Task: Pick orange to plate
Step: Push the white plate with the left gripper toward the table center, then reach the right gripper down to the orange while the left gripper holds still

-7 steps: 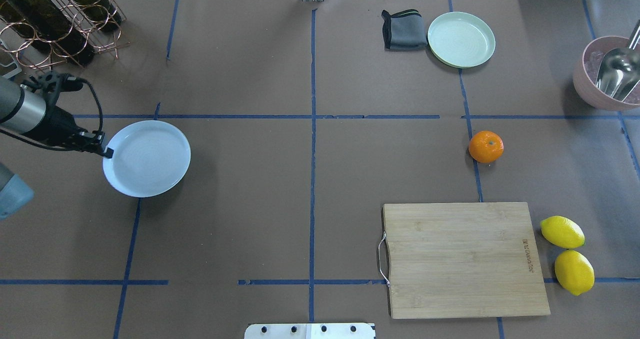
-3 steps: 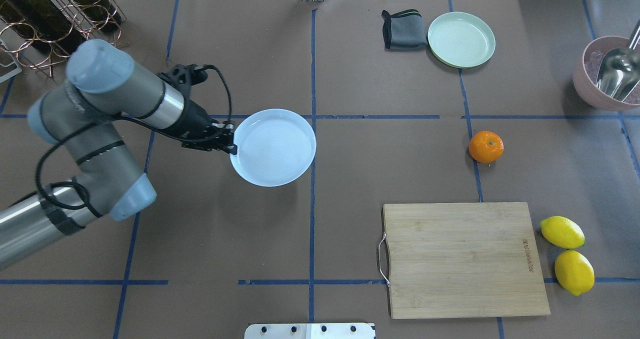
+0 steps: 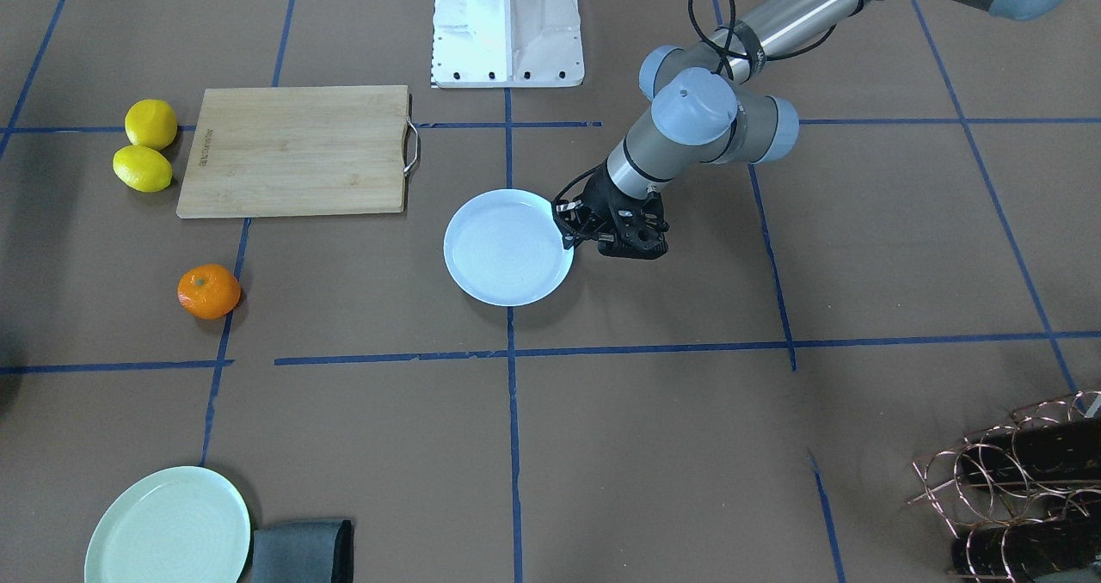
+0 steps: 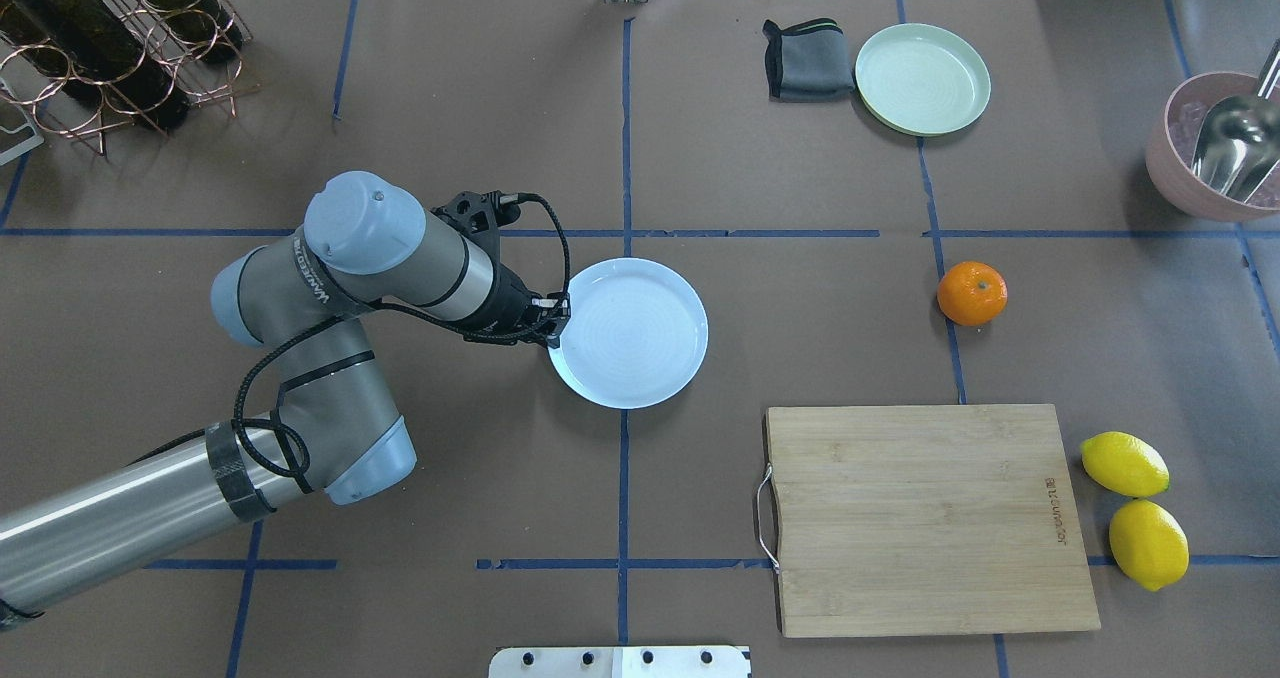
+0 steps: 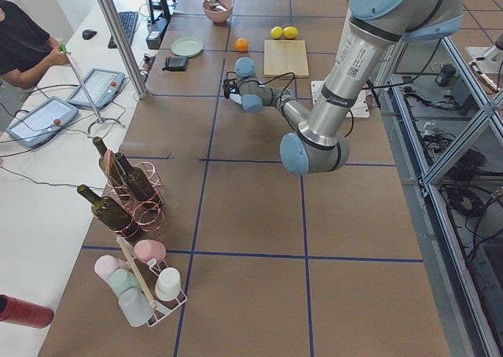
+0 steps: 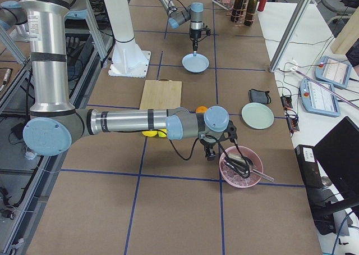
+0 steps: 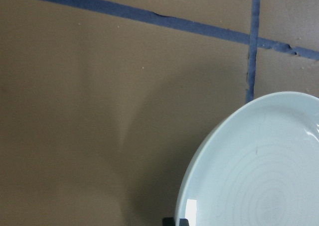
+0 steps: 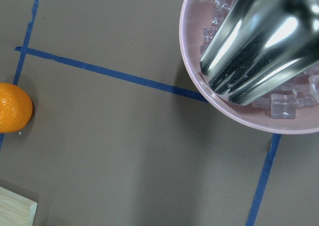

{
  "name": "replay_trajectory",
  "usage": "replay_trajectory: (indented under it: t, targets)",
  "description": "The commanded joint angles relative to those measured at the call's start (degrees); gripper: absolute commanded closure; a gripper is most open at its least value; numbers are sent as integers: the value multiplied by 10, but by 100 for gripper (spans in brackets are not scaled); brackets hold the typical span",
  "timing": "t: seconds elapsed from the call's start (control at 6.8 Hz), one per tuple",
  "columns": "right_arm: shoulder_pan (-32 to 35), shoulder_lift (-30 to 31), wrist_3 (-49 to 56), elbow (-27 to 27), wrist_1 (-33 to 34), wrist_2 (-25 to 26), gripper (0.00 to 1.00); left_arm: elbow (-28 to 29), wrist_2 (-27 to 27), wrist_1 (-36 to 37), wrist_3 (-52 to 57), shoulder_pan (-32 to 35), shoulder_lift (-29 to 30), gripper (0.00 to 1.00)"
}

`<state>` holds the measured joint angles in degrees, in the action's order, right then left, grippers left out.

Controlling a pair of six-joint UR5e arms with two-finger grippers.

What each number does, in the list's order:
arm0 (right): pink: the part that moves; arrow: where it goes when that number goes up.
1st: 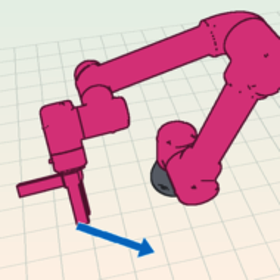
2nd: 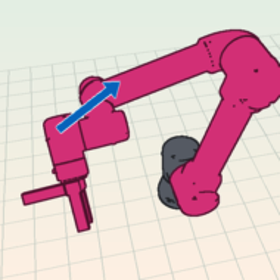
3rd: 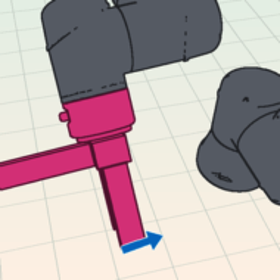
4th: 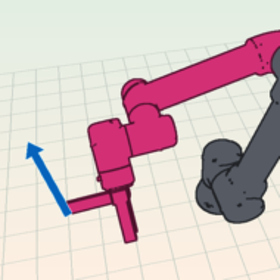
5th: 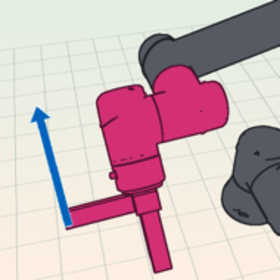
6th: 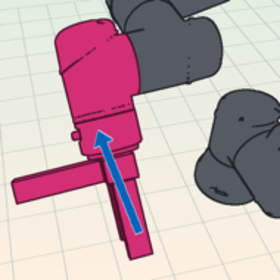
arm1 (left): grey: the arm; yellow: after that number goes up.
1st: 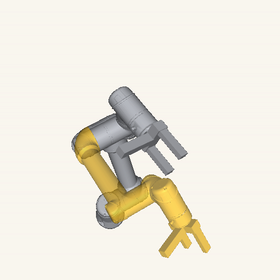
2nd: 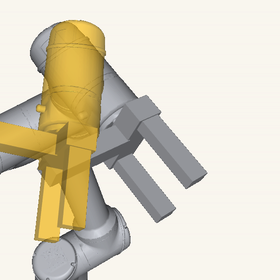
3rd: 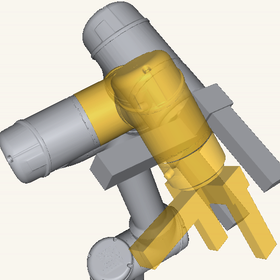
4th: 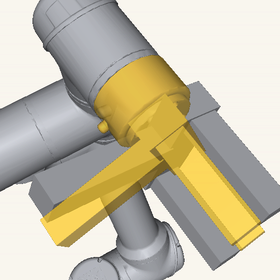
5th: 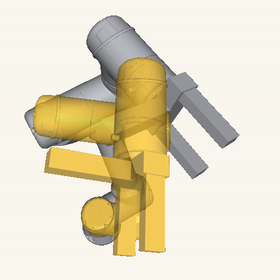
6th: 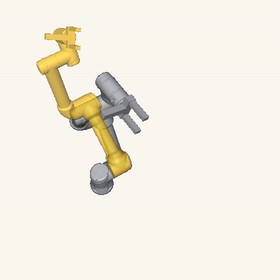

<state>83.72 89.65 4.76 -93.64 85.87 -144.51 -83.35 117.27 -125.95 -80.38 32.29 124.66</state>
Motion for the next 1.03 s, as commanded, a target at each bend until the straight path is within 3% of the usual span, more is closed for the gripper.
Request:
replay_trajectory:
  t: [0.0, 0.15, 0.44, 0.59, 0.74, 0.88]
  targets:
    - [-14, -5, -1, -1, 0, -1, 0, 5, -16, -3, 0, -7, 2, 59]
    - [-34, -20, -45, -4, -5, -1, 0, -7, -51, -6, -2, -6, 3, 15]
    - [-141, -66, -293, -4, -118, 18, 0, -23, -51, -9, -4, 8, 2, 6]
    - [-201, -96, -426, -6, -175, 78, 0, -23, -51, -10, -20, 8, 2, 2]
    - [-257, -124, -532, -8, -190, 141, 0, -27, -50, -10, -35, 8, 1, 2]
    - [-297, -129, -566, -22, -190, 186, 0, -27, -51, -10, -36, 8, 1, 2]
